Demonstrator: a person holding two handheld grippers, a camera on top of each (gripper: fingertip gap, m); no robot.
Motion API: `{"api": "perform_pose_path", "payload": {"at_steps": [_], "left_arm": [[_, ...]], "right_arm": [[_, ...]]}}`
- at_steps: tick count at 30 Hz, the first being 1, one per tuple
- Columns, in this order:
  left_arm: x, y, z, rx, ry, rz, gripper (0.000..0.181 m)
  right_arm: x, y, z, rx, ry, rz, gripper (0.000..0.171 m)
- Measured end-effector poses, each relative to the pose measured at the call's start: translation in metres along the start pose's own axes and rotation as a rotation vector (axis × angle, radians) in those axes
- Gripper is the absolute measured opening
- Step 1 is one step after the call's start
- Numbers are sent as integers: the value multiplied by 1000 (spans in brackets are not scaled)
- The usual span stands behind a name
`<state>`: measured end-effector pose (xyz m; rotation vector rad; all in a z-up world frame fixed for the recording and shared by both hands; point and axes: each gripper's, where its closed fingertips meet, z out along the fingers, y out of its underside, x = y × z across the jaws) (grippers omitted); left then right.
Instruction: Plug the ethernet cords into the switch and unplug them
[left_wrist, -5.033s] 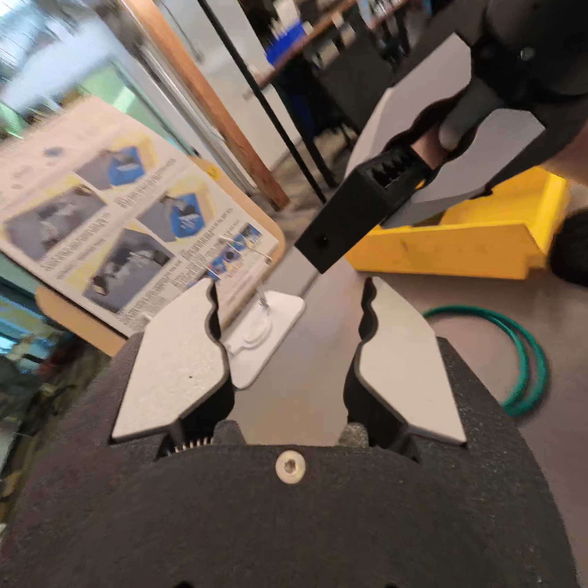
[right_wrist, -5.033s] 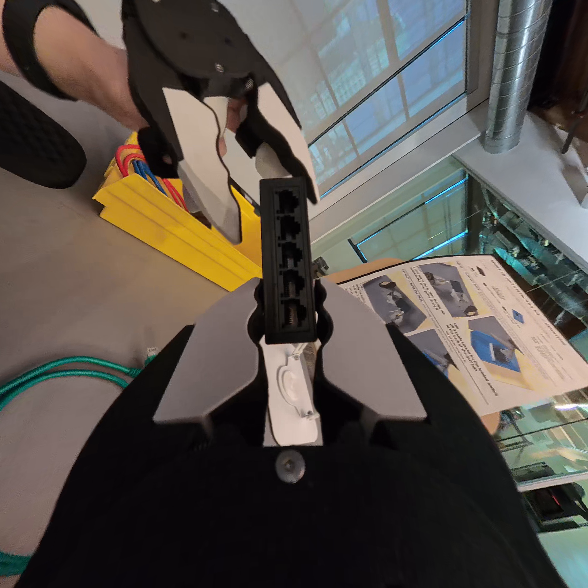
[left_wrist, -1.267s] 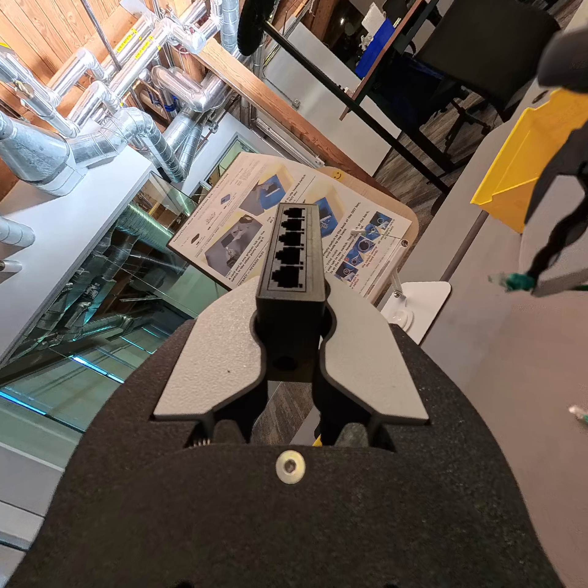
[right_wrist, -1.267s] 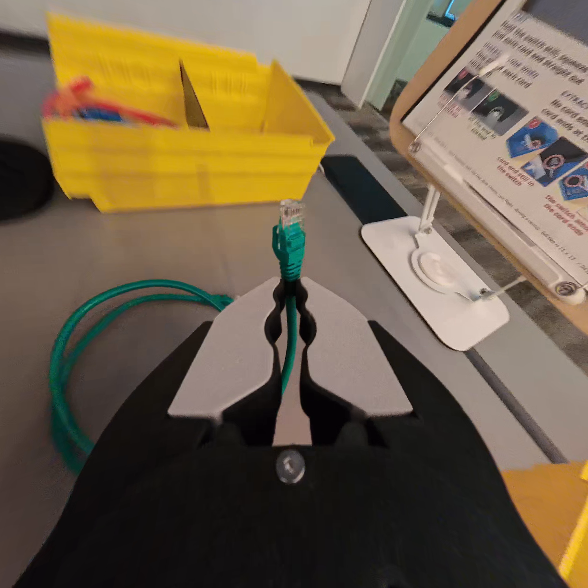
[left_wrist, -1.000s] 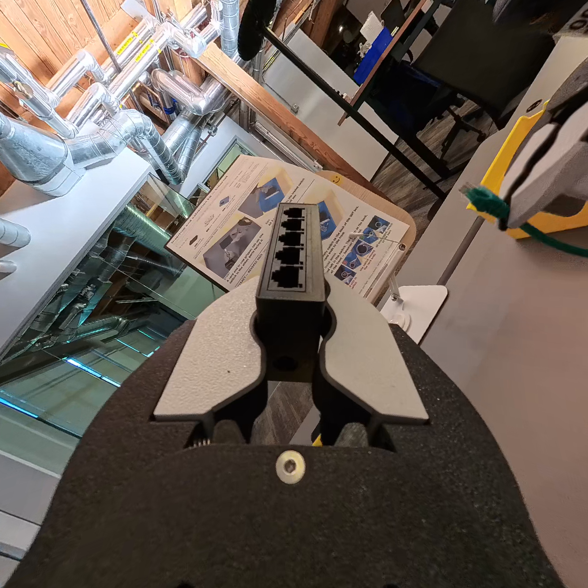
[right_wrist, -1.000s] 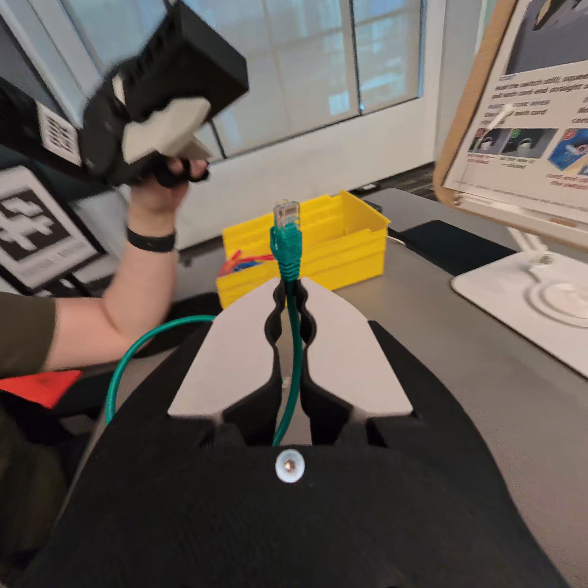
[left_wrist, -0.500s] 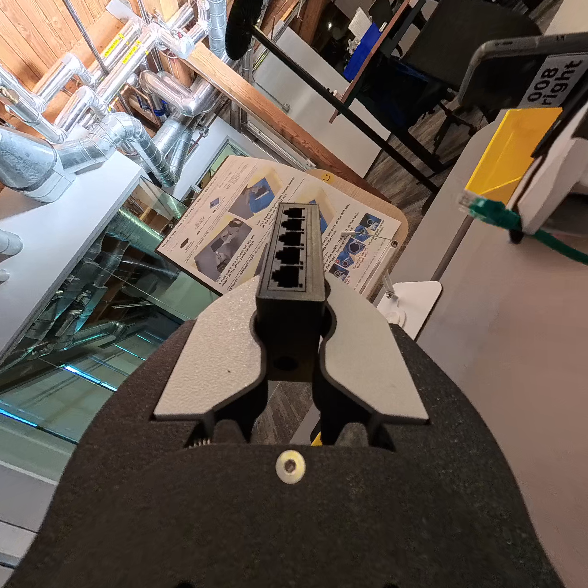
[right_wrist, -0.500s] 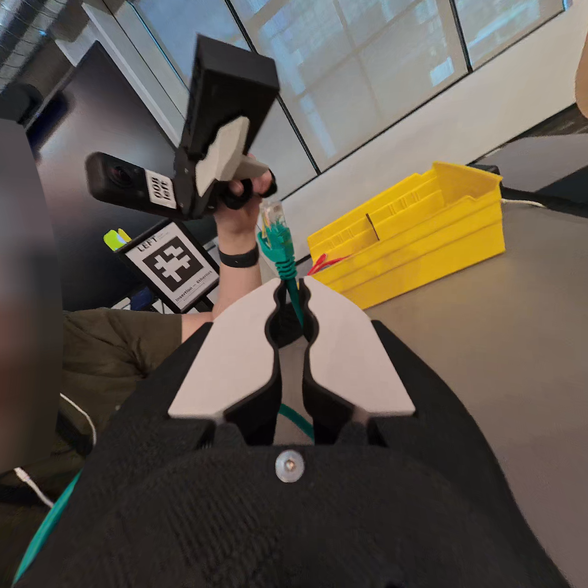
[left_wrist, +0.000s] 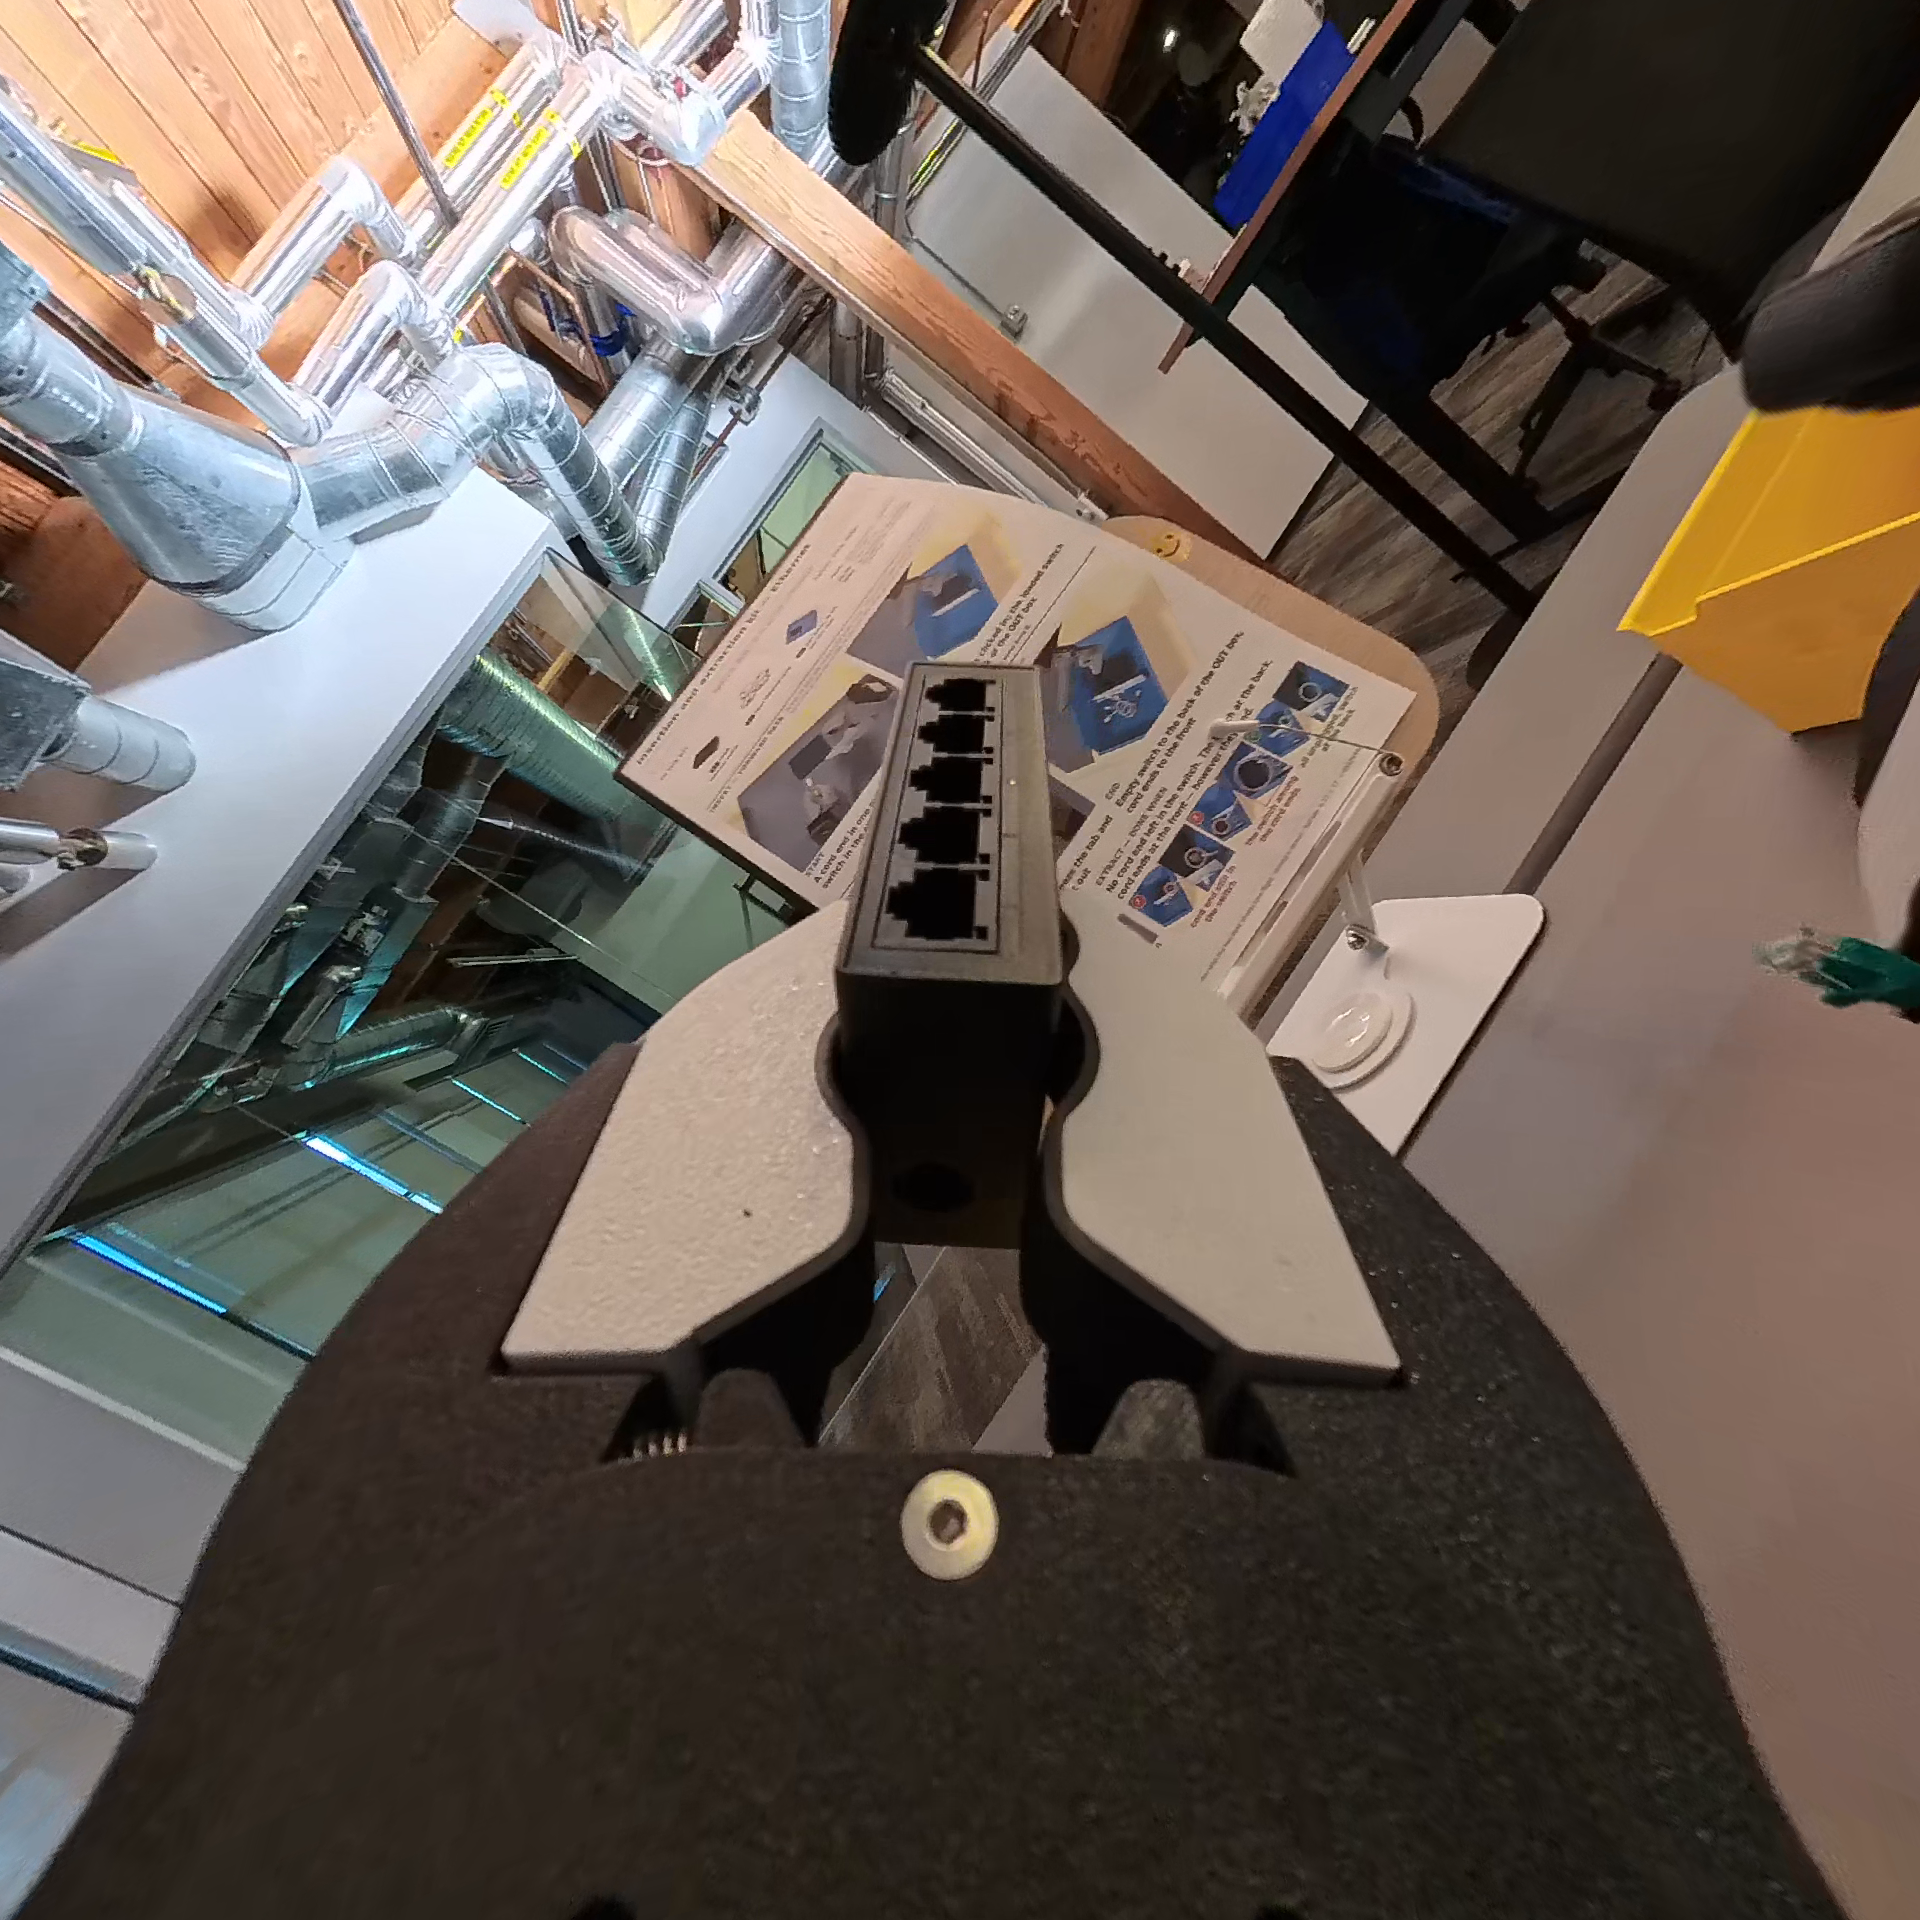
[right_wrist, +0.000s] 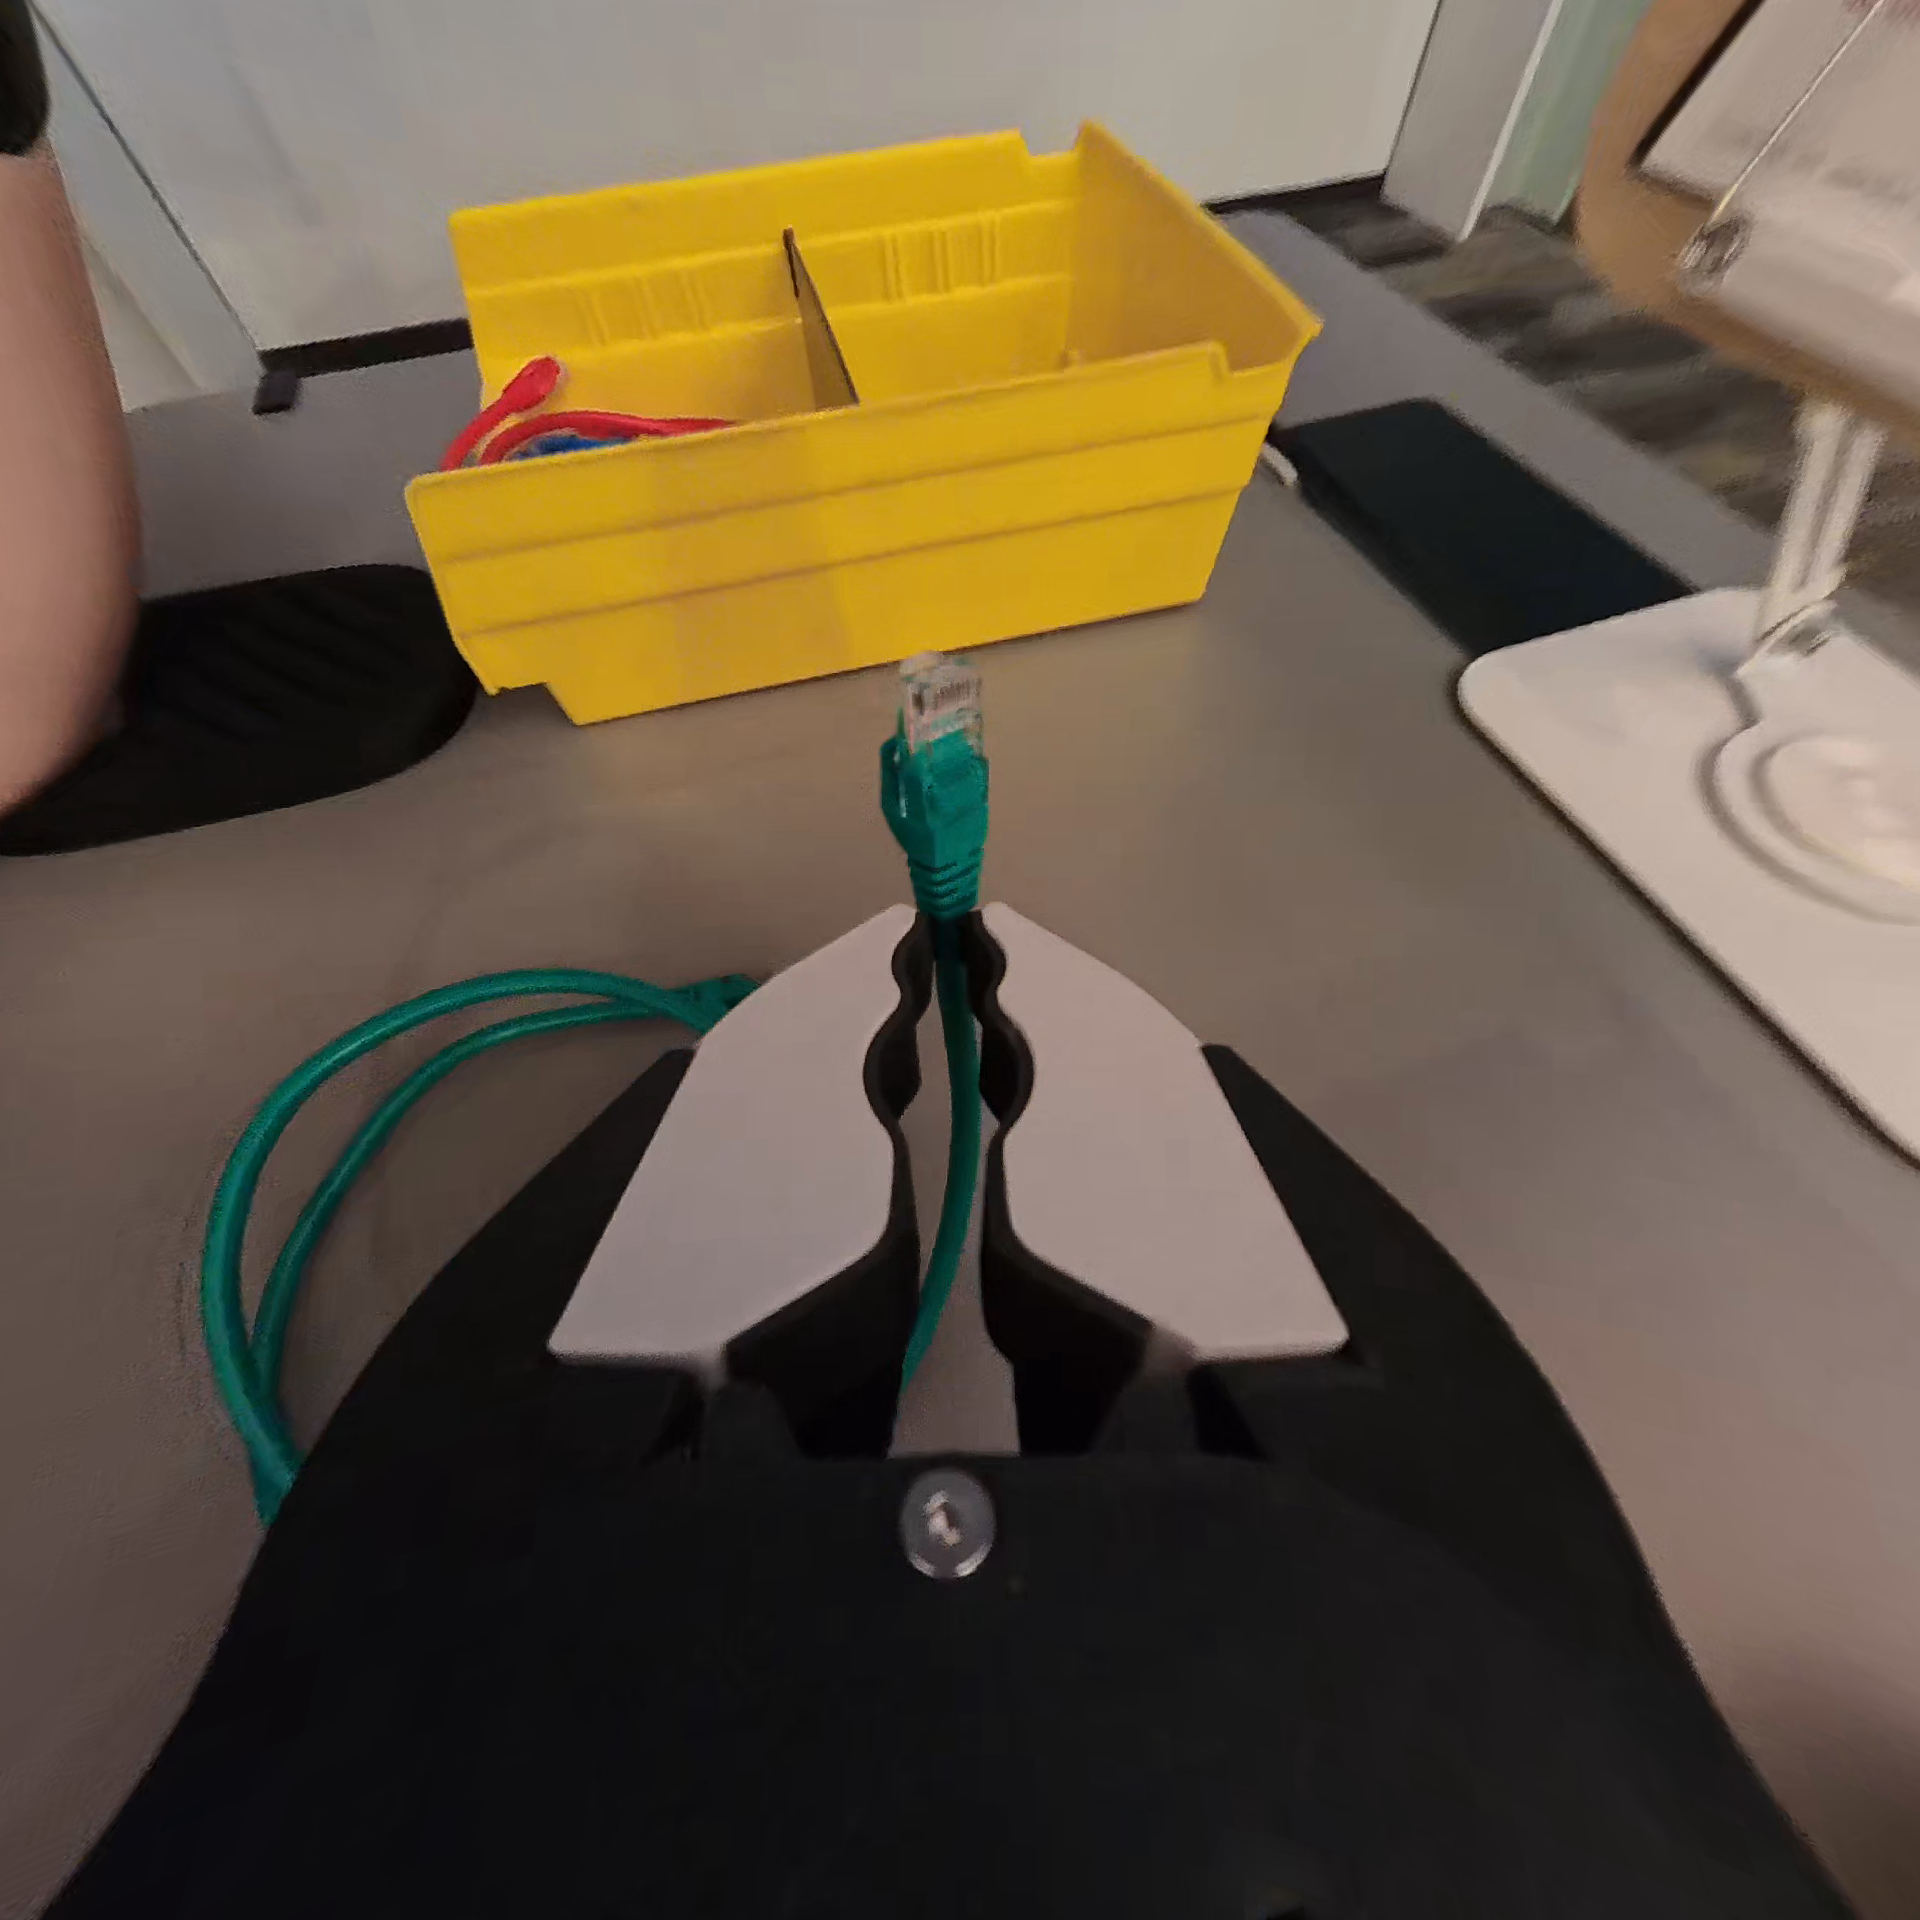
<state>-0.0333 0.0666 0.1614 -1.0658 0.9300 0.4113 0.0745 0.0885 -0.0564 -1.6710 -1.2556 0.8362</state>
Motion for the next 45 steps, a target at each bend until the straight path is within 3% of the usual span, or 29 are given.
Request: {"api": "perform_pose_path", "payload": {"at_steps": [3,9,16,27,30,33,37,40,42,45], "left_arm": [[0,1,-1,-6,6,2,29],[10,1,3,-19,42,28,29],[14,1,5,-18,55,32,29],[20,1,7,-20,84,34,29],[31,2,10,-27,129,48,29],[52,1,12,-12,243,34,29],[99,-11,14,48,440,36,29],[130,-18,14,72,544,79,29],[146,-19,15,73,589,111,29],[164,-23,14,92,643,135,29]], "right_arm": [[13,-7,-7,19,150,-161,6],[59,8,-25,-286,585,-598,7],[56,44,-8,-404,458,-522,7],[52,58,-2,-424,388,-386,9],[46,48,0,-365,360,-336,28],[28,11,-6,-187,293,-330,40],[-4,-64,-44,172,290,-486,40],[-24,-98,-77,344,366,-671,40],[-39,-104,-86,389,357,-779,40],[-51,-91,-76,303,281,-872,40]]}}
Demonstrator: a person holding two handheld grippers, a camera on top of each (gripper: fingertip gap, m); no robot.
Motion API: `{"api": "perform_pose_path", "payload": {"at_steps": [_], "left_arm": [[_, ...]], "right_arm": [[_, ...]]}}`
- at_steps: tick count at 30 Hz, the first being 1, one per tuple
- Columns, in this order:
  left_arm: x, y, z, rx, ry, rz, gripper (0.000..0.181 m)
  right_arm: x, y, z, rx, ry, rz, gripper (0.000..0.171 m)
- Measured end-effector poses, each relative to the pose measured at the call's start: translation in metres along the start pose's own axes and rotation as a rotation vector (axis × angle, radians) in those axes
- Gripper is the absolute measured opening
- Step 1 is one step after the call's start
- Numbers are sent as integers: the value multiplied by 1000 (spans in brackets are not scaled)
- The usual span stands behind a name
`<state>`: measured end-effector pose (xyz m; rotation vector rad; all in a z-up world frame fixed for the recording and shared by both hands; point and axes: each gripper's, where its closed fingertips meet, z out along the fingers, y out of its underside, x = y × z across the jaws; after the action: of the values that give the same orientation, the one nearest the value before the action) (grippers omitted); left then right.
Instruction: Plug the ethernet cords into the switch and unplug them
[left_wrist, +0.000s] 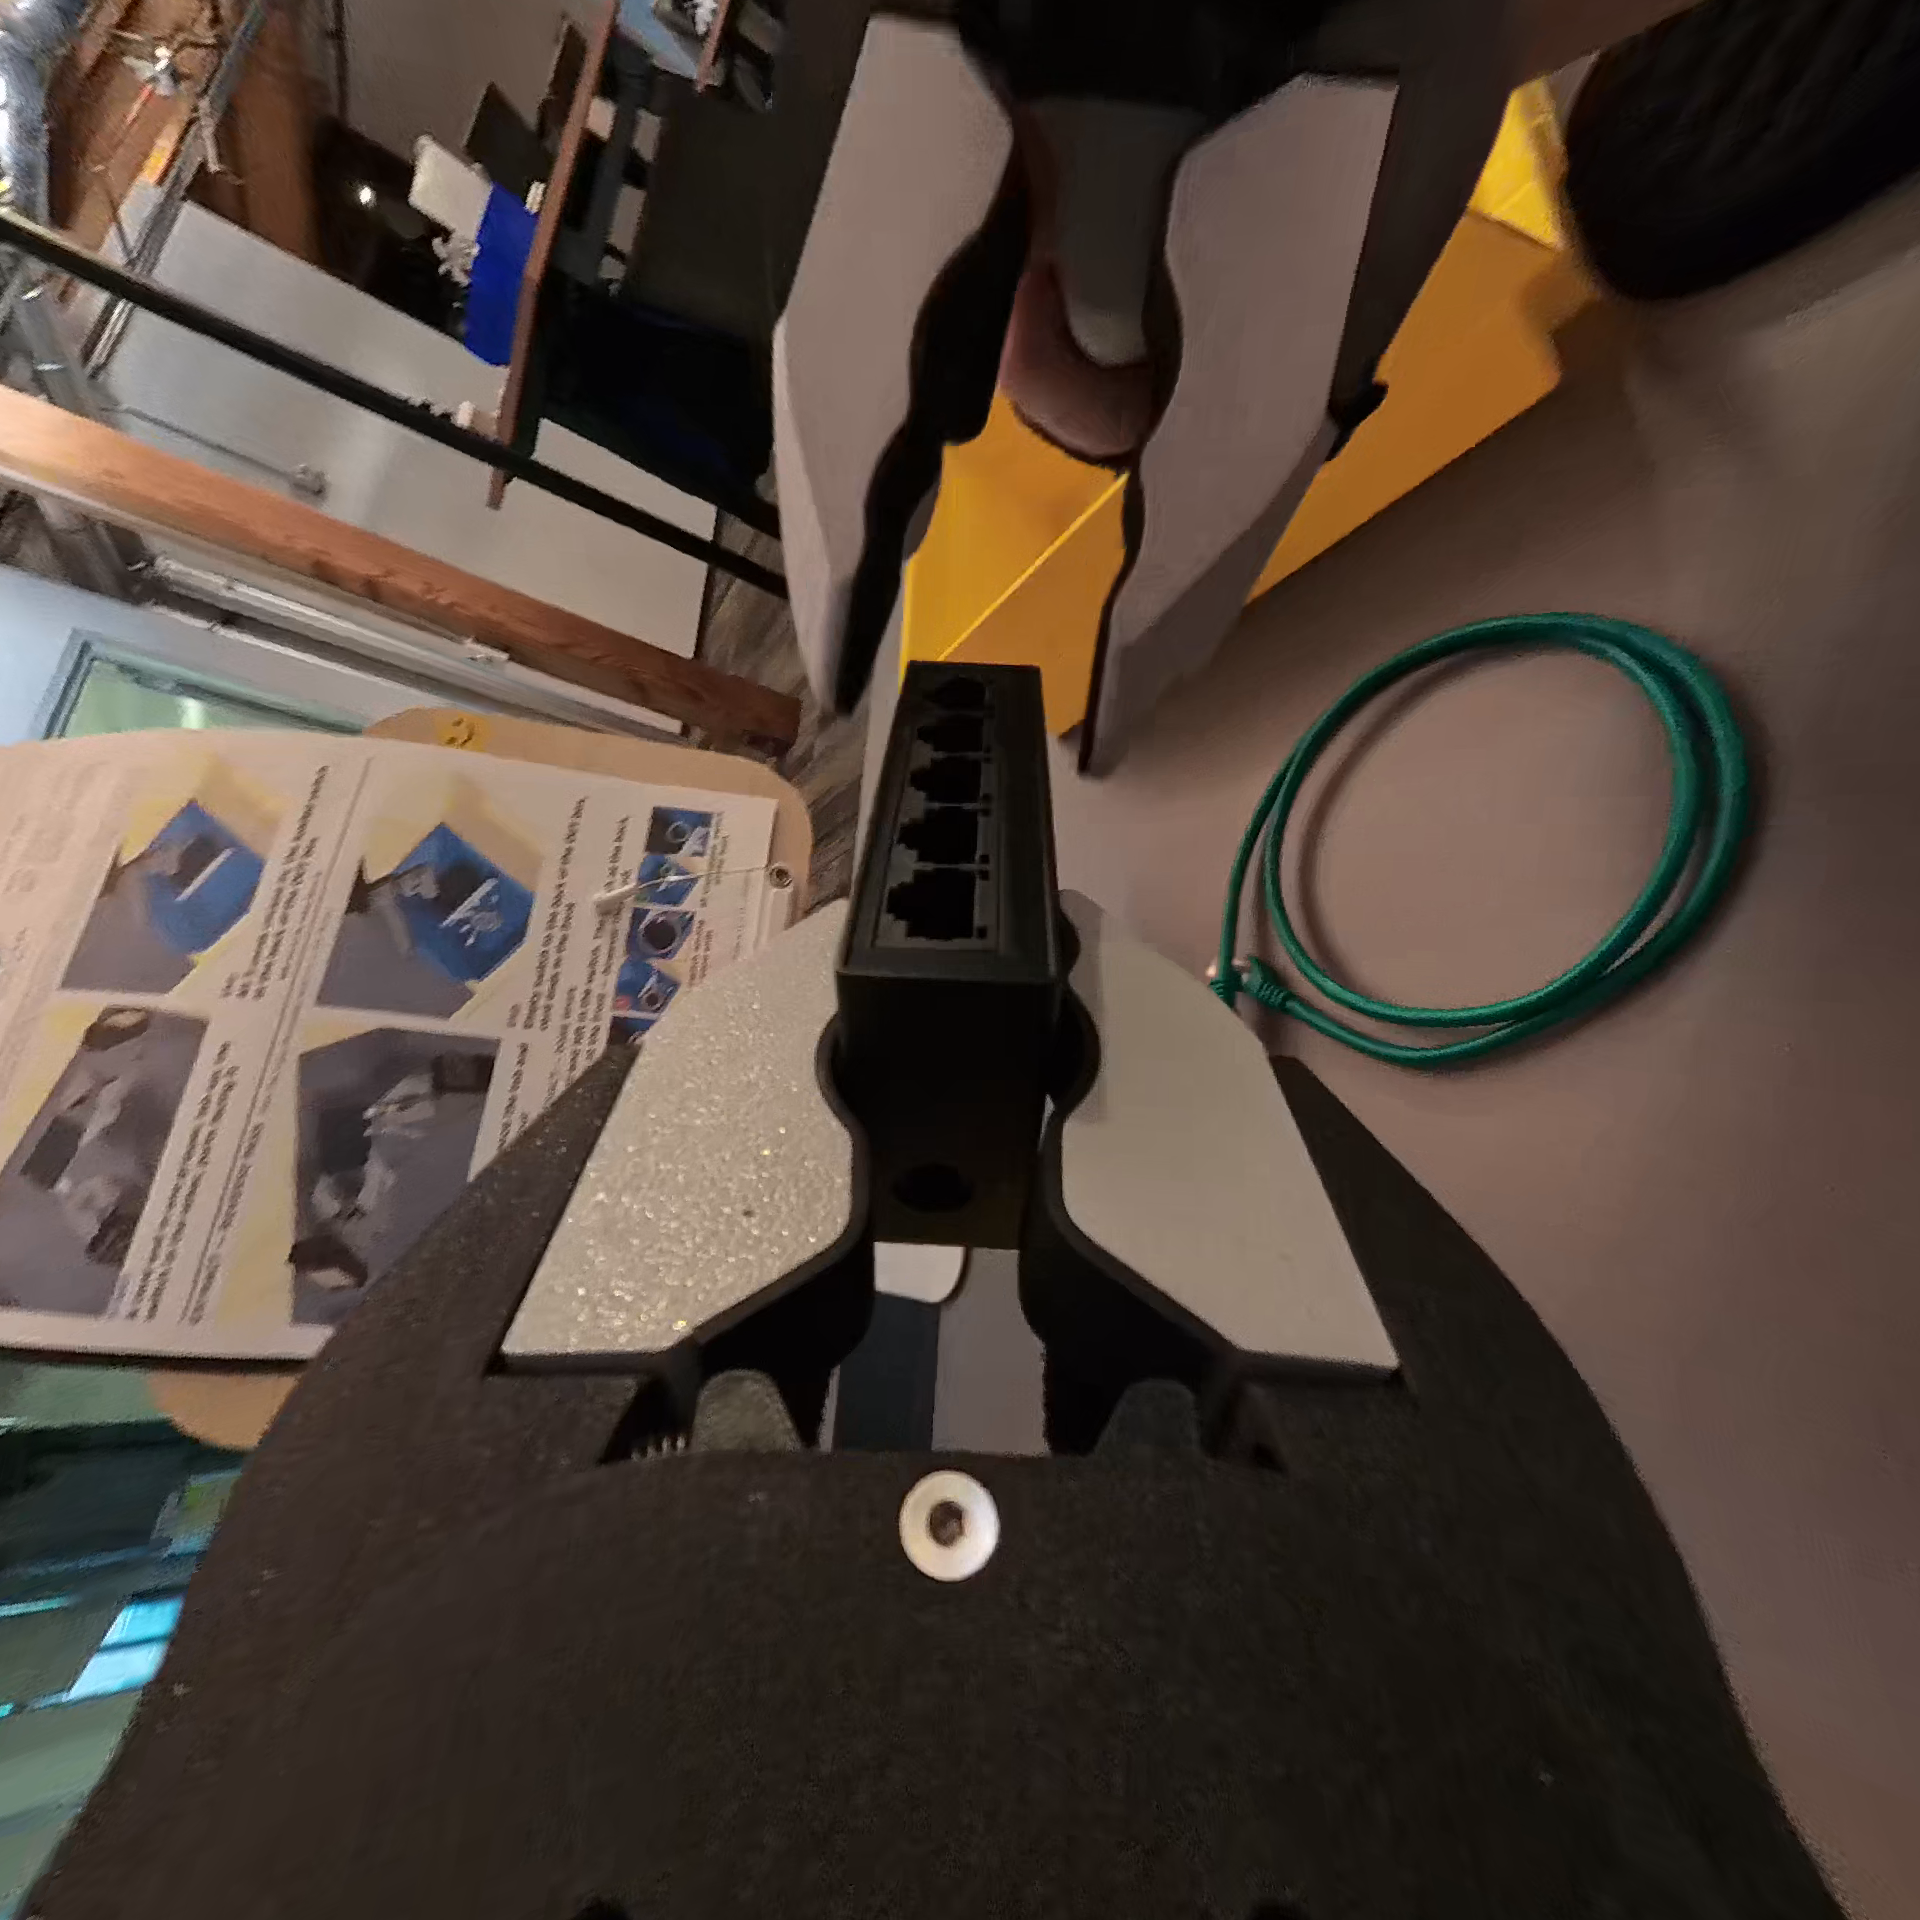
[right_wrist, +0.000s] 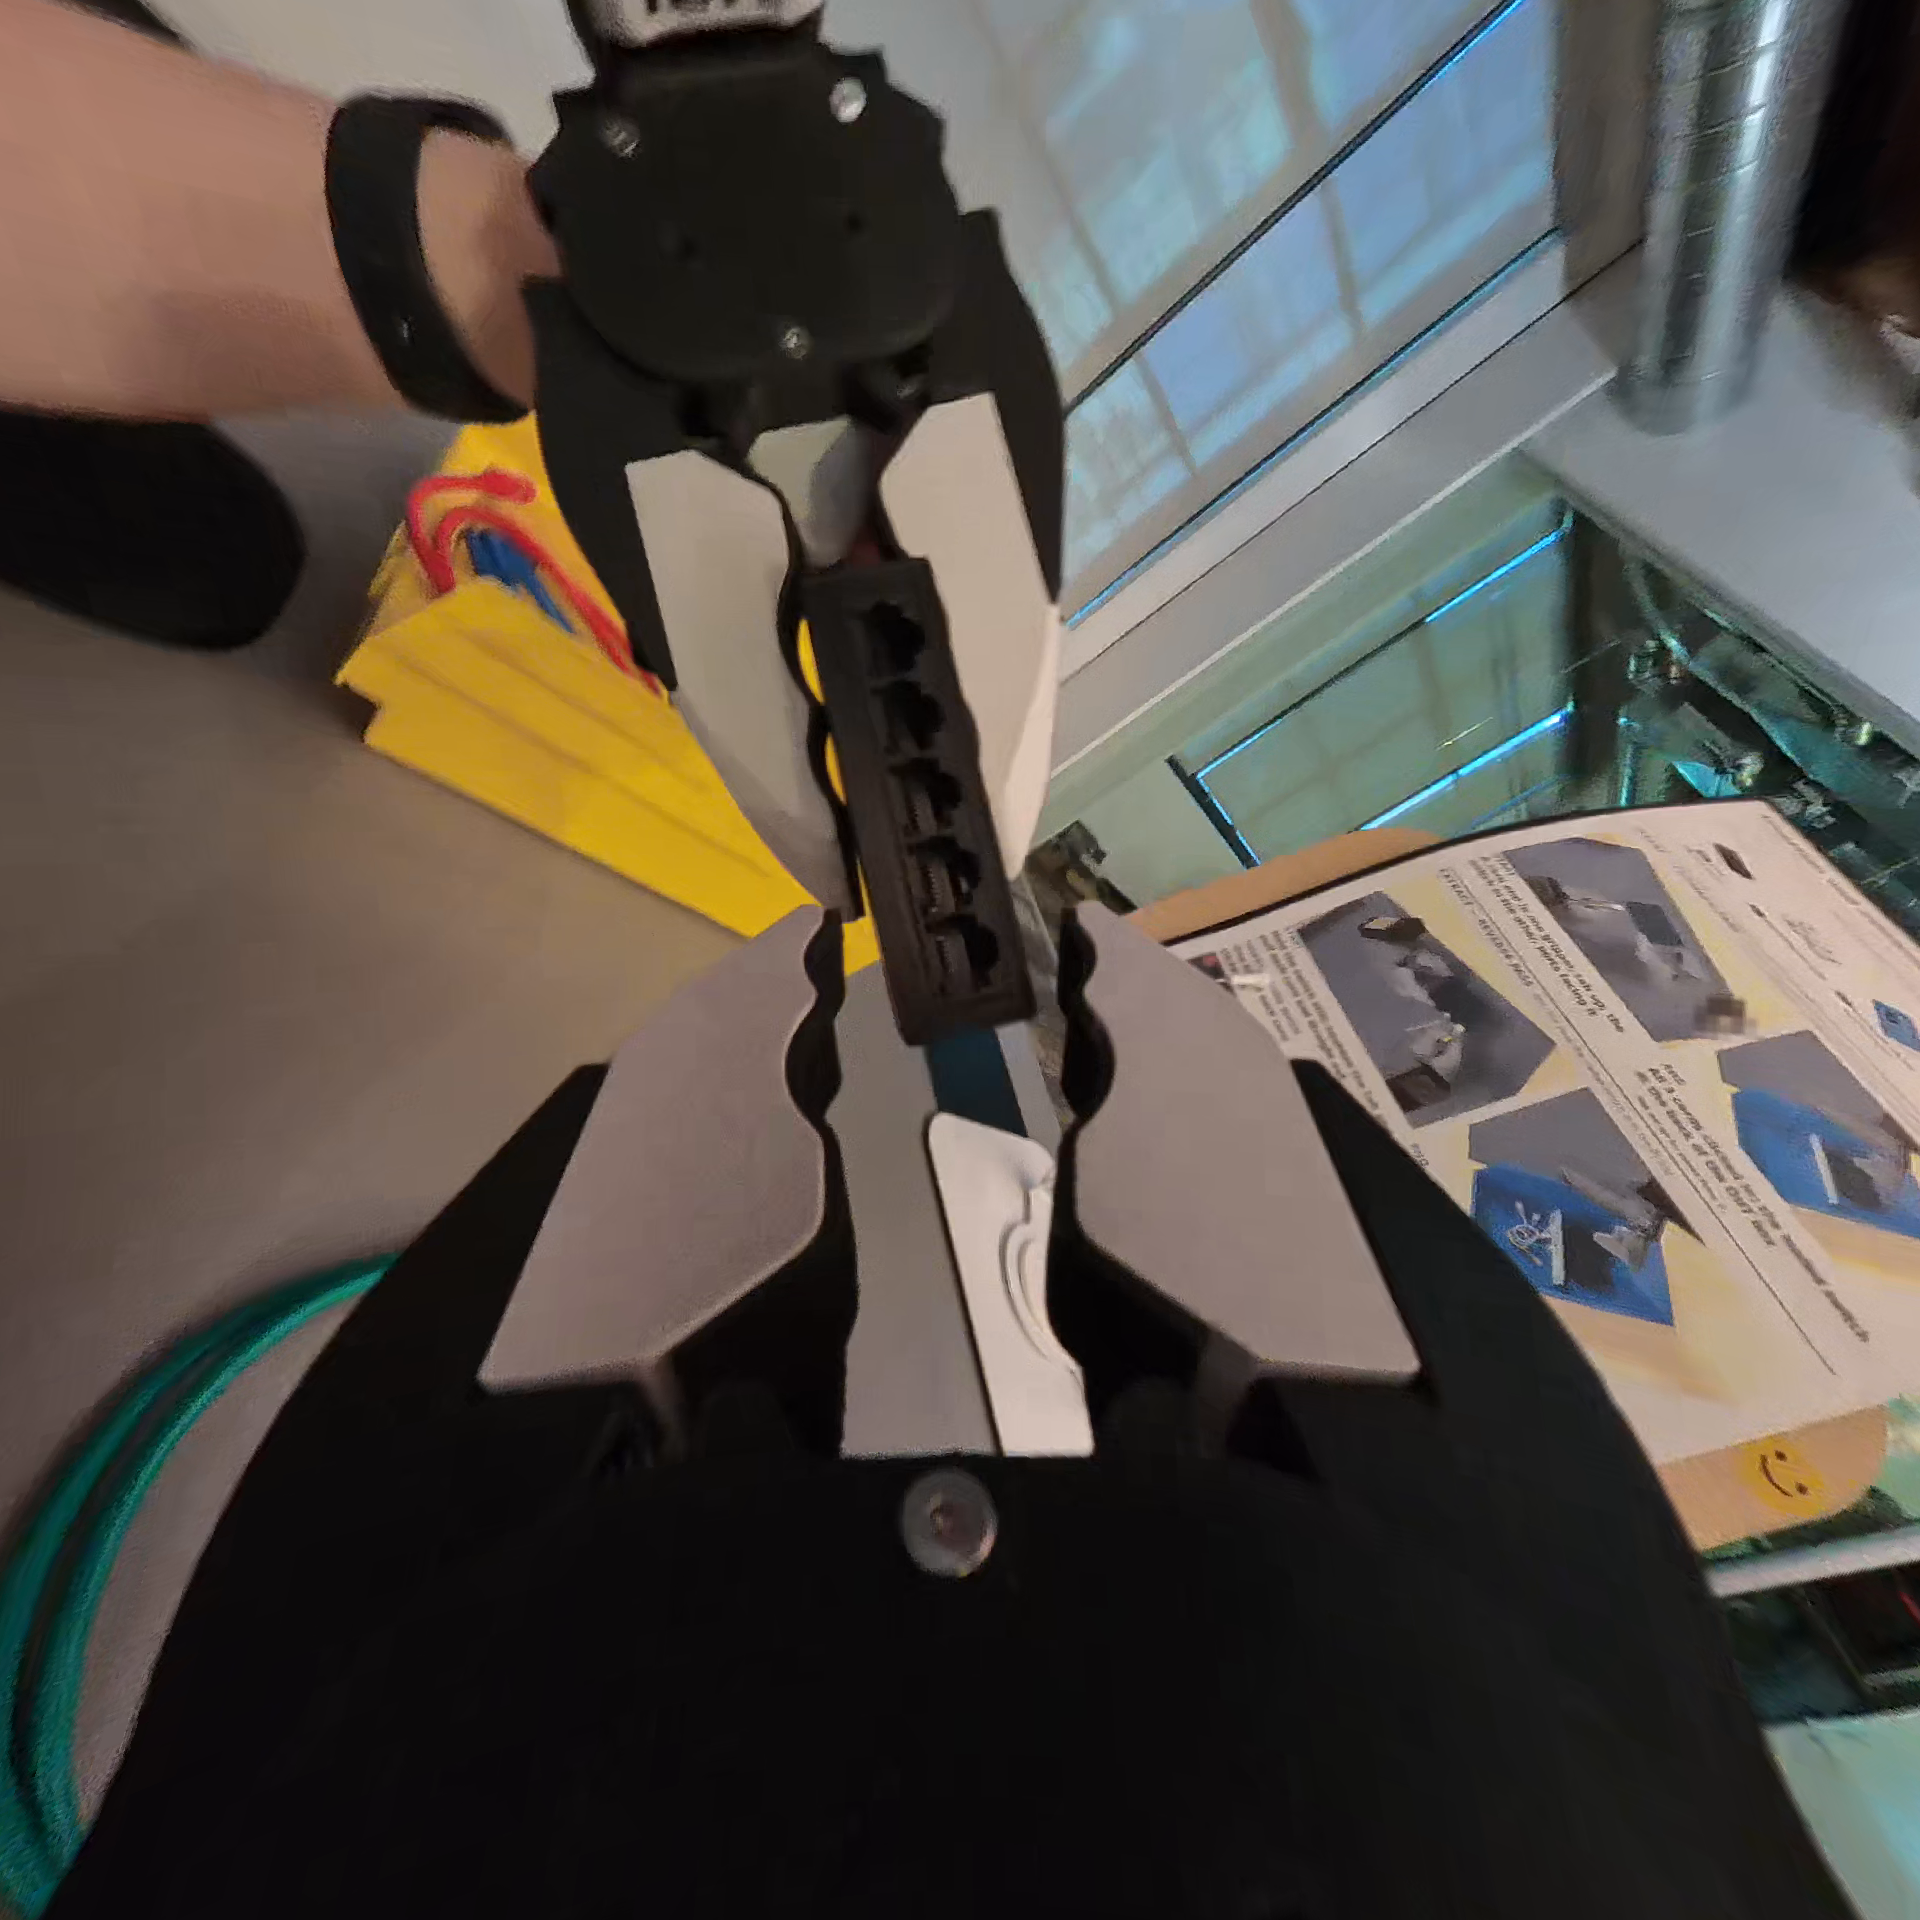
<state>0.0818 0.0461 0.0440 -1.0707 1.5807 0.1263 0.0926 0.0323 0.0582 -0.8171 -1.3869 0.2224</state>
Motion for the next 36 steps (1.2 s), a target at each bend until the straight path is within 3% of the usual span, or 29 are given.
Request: {"api": "perform_pose_path", "payload": {"at_steps": [2,3,4,8,12,14,21,24,29,32,36], "left_arm": [[10,-7,5,21,38,12,28],[14,-10,7,31,51,26,29],[17,-10,9,24,59,46,29],[1,4,3,-80,-24,38,34],[-48,32,-59,-234,-252,-87,36],[-48,50,-95,-326,-276,-158,36],[95,156,-163,-781,216,-407,62],[128,185,-166,-833,373,-586,61],[138,200,-164,-810,565,-840,61],[138,206,-167,-847,604,-850,60],[122,202,-165,-755,602,-878,48]], "right_arm": [[-4,8,4,-48,-10,-44,40],[-13,10,4,-65,-61,-62,28],[-16,14,4,-90,-79,-76,28],[-2,14,1,-135,-2,-123,27],[31,13,-17,-196,124,-194,28],[44,16,-26,-231,165,-223,27],[52,14,-34,-219,161,-182,28],[48,14,-32,-230,149,-206,28],[44,16,-31,-251,128,-221,28],[43,17,-30,-246,121,-208,28],[41,22,-28,-259,110,-212,28]]}}
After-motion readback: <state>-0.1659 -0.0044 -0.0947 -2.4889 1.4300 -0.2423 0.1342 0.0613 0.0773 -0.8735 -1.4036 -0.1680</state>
